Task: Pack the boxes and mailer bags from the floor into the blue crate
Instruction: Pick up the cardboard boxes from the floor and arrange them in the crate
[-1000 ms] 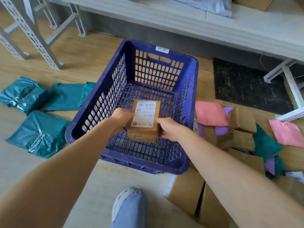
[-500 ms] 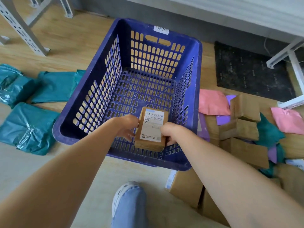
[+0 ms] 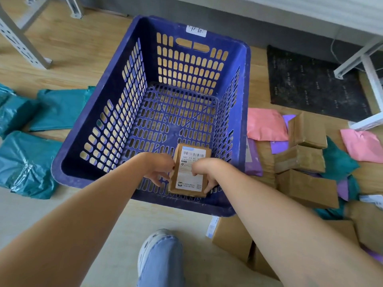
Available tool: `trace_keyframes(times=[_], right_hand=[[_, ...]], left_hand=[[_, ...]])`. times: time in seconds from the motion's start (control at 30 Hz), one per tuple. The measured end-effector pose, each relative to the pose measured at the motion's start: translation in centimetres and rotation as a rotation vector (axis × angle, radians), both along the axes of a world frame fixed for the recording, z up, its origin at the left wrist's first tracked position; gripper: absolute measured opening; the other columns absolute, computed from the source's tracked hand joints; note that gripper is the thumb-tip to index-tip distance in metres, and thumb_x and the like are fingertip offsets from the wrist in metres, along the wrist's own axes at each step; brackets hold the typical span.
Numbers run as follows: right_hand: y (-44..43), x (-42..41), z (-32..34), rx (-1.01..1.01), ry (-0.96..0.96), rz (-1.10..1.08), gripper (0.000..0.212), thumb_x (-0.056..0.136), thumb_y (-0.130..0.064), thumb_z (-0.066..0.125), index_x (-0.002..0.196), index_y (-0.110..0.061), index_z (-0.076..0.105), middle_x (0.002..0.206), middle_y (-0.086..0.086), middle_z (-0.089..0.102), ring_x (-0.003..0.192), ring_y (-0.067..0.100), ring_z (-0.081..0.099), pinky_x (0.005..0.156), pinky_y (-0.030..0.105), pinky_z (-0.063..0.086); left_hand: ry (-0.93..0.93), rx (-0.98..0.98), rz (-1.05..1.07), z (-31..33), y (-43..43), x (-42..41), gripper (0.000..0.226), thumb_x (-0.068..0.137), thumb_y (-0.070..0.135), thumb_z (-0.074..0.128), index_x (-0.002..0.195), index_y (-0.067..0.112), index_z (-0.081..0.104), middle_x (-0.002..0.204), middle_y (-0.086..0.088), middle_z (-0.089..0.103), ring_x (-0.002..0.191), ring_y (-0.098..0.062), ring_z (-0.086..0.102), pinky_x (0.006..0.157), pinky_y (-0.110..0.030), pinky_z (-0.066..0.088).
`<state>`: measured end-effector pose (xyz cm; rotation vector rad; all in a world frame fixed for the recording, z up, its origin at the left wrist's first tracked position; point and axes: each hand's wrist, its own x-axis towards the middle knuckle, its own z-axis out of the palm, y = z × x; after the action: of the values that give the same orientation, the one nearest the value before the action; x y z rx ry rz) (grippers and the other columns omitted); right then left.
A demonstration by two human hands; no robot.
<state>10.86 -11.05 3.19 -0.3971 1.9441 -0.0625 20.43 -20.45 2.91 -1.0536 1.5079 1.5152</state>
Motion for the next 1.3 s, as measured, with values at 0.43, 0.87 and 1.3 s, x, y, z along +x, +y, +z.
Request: trace_keyframes(times=[0.43, 0.87, 1.3], right_hand=[[2.0, -2.8, 7.5, -0.436, -0.188, -0.45, 0.049, 0.097, -0.025, 0.052, 0.141, -0.011, 0.037, 0.145, 0.01, 0.04, 0.121, 0.028, 0.051, 0.089, 0.047, 0.054], [14.9, -11.1, 15.9, -0.734, 0.08, -0.599, 0.034, 0.095, -0.025, 0.054, 0.126, -0.012, 0.057, 0.106, 0.005, 0.061, 0.09, 0.018, 0.063, 0.081, 0.035, 0.057], [28.8, -19.3, 11.3, -0.706, 0.234, -0.831, 0.049, 0.092, -0.023, 0.059, 0.139, -0.016, 0.045, 0.135, 0.003, 0.051, 0.119, 0.022, 0.052, 0.09, 0.037, 0.051]], left_hand=[[0.331, -0.452, 0.367, 6.5, 0.2, -2.6, 0.046, 0.097, 0.0, 0.04, 0.139, 0.018, 0.042, 0.125, -0.013, 0.056, 0.093, -0.023, 0.057, 0.079, -0.036, 0.051], [0.696, -0.752, 0.221, 17.0, 9.2, -10.3, 0.041, 0.096, 0.008, 0.038, 0.135, 0.021, 0.043, 0.114, -0.009, 0.061, 0.055, -0.013, 0.045, 0.046, -0.026, 0.04], [0.704, -0.608, -0.022, 9.9, 21.1, -20.7, 0.042, 0.091, 0.004, 0.044, 0.132, 0.014, 0.047, 0.105, -0.006, 0.053, 0.064, -0.014, 0.048, 0.053, -0.023, 0.039]])
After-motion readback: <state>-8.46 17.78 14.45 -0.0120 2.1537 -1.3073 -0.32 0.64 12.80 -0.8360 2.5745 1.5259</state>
